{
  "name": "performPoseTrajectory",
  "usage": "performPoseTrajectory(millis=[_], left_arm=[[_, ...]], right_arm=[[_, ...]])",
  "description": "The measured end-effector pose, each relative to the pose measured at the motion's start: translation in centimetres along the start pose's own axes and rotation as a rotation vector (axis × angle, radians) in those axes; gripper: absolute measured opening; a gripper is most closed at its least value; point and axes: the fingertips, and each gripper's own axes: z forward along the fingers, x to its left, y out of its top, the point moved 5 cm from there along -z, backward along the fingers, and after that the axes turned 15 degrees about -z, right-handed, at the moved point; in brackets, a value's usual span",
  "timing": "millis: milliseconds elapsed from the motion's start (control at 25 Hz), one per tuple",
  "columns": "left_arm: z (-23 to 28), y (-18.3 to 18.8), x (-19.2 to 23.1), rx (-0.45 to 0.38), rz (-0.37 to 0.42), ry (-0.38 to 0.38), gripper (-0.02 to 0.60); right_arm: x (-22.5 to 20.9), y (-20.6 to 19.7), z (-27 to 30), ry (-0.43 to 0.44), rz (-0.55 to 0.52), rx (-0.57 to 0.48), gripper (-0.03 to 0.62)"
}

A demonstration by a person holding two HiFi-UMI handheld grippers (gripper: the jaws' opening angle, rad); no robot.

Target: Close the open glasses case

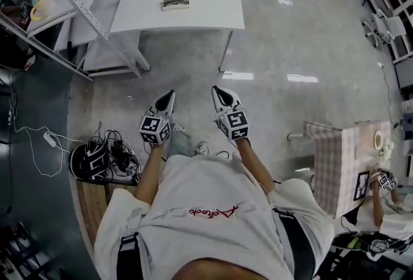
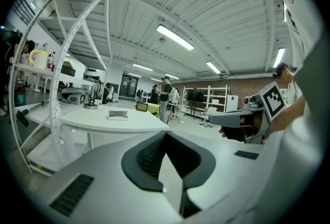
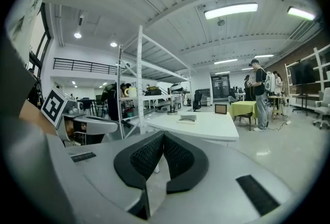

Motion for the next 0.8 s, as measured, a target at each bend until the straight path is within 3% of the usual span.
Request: performPoseTrajectory(millis=[800], left_arm=[[6.5,3.8,4.9,-0.051,-0.015,0.003,0.025]], right_arm=[[-3.1,0.9,8.9,0.038,-0.042,-0.027,0.028]])
